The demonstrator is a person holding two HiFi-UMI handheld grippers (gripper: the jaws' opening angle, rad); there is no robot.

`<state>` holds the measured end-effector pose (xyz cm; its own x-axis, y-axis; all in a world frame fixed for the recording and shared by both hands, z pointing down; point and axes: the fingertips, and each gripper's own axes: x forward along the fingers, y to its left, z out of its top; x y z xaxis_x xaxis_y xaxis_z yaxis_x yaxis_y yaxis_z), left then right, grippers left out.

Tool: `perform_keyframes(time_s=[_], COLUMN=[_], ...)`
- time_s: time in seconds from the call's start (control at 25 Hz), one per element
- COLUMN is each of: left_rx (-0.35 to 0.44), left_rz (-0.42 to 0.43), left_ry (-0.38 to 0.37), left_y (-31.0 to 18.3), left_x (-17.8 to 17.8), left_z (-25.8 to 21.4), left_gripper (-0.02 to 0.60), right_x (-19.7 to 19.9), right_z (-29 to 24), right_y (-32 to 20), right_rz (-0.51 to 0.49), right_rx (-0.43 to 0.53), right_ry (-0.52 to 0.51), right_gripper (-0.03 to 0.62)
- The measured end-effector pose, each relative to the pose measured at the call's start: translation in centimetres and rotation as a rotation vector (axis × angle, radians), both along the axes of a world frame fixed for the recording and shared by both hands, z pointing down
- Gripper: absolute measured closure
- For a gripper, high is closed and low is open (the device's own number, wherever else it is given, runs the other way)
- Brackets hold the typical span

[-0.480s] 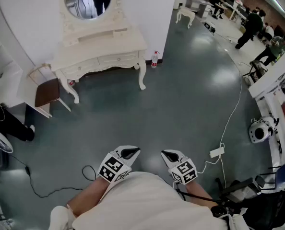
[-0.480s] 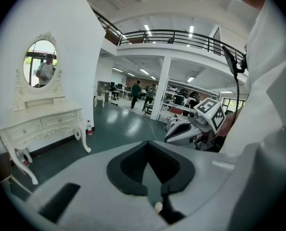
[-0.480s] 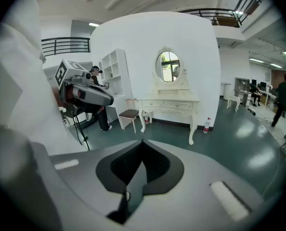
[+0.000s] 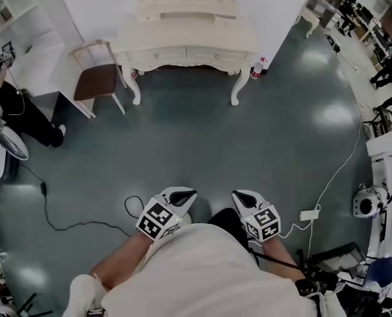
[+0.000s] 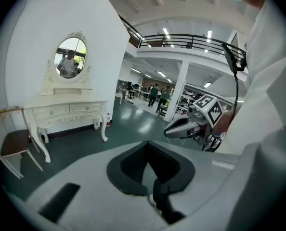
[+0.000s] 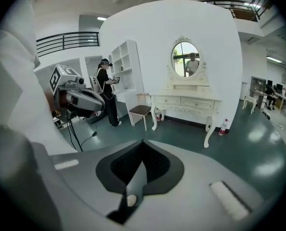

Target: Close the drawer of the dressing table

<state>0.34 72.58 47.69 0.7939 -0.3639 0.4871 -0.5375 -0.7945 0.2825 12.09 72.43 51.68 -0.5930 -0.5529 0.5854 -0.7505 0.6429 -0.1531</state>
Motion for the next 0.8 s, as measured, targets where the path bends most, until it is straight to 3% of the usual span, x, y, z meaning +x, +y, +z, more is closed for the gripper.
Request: perform_keyframes(time_s=[0.16,0.32,0.44,0.8], left_rx=[-0.021,-0.009,0.002,0.030], left_rz=[-0.056,-0.111,-0.149,-0.217], left_ry=[0.005,0.016,0.012,-0.040], left_y=[-2.5,-6.5,-11.1,-27.8], left_x=[-3.1,-3.8,-3.2,1.0], left_z=[0.6,3.2,3.5,0.3], left_gripper=[0.578,0.578,0.578,0.578], right_x=[-2.3,-2.7,-2.2,1.2], right_z=[-0.1,2.5,3.4,2.0], right_y=[-3.1,-8.0,-13.8,-32.6], right_rz=[-0.023,-0.057,-0.071,-0.147], right_rx=[-0.019,-0.008,0.012,0.044], right_ry=[-0.009,-0.025,-0.032,-0.043], right_gripper=[0.597,0.595,0.536,0.537])
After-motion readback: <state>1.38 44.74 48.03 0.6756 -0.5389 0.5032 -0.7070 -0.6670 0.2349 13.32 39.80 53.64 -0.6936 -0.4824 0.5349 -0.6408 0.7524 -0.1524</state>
